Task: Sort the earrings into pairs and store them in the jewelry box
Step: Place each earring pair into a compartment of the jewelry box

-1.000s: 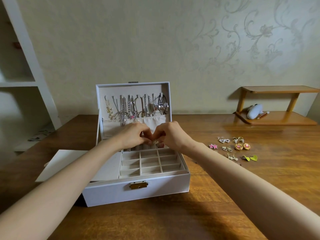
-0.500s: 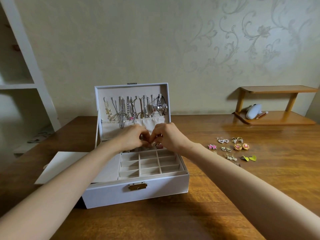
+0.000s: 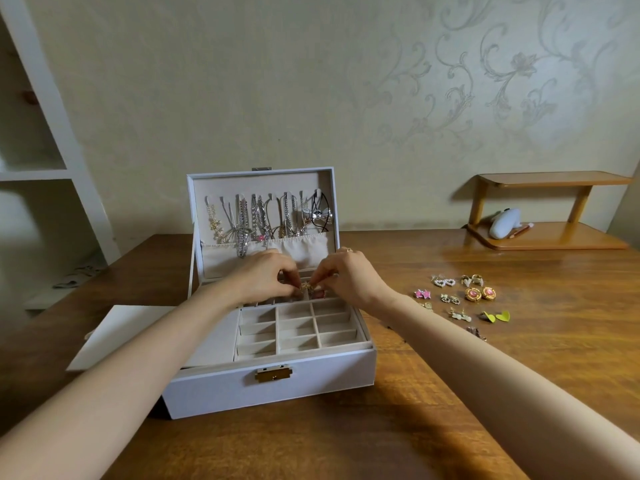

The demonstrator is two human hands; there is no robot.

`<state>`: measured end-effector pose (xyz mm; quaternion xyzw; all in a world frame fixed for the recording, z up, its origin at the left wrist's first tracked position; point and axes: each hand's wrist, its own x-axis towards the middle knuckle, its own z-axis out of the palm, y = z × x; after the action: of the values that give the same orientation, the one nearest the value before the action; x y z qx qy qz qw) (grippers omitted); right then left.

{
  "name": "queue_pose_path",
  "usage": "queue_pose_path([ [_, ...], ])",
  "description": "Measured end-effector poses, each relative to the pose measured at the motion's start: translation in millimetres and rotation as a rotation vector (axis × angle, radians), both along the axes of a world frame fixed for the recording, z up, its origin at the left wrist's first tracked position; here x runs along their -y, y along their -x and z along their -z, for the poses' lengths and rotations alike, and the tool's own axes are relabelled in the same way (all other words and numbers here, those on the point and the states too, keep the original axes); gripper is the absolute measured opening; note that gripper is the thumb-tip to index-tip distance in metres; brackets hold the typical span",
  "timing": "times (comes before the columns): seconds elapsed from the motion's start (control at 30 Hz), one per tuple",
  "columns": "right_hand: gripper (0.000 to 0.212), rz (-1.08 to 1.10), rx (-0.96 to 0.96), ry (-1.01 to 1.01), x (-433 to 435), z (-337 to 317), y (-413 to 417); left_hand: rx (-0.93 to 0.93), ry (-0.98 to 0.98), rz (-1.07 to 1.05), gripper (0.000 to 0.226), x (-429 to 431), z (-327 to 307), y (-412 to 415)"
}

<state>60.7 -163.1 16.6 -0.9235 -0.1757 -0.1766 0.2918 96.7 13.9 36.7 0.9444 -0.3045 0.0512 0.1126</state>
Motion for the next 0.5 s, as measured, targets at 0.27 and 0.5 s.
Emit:
queue_pose_path([
  [0.27, 0.014, -0.069, 0.007, 0.005, 11.1, 4.9, 5.7, -0.043, 0.037, 0.044, 0.017, 0.8, -6.0, 6.5],
  [0.5, 0.021, -0.09, 0.039, -0.012, 19.4, 7.2, 15.5, -0.062, 0.061, 0.056, 0.013, 7.0, -6.3, 7.8],
])
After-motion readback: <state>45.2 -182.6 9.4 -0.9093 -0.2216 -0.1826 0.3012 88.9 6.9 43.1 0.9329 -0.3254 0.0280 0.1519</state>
